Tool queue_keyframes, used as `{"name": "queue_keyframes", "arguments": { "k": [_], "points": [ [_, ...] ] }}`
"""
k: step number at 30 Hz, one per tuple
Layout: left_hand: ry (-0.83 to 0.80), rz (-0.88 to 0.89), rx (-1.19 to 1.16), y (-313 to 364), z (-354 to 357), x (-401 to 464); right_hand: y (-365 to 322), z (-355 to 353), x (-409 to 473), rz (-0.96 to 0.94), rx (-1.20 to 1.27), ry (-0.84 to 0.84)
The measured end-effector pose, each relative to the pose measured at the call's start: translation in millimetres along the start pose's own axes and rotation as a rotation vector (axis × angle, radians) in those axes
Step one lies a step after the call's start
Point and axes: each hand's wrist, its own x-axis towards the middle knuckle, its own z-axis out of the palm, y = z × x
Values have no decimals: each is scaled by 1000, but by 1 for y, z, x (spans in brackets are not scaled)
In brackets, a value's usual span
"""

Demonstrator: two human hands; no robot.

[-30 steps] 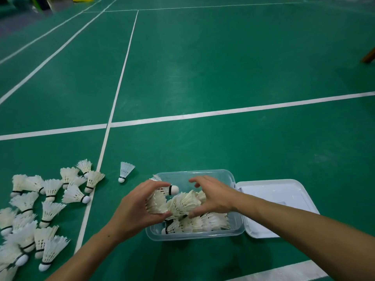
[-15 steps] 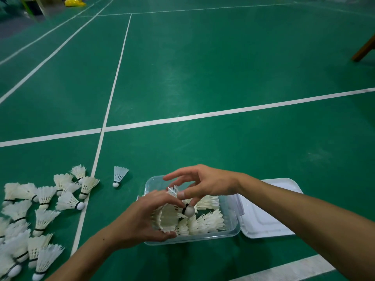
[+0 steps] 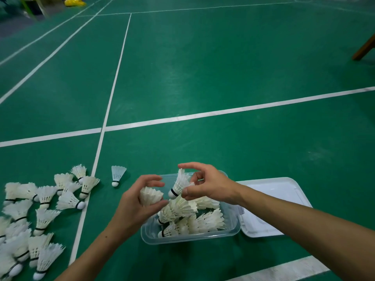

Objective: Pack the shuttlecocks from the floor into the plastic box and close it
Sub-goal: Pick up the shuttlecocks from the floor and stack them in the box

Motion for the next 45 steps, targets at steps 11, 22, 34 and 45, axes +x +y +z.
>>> {"name": "queue_keyframes", "arguments": {
  "k": [11,22,34,45],
  "points": [
    [-142,47,327,-14,6,7,18,-16,-11,-66,-507,193],
    [-231,43,421,-22,17,8,36,-30,-24,-8,-929,189],
    [-370,-23,526,-28,42,14,55,1,-2,61,-908,70],
    [-415,-19,561,-28,48,21,49,-2,-1,133,-982,26]
  ]
}}
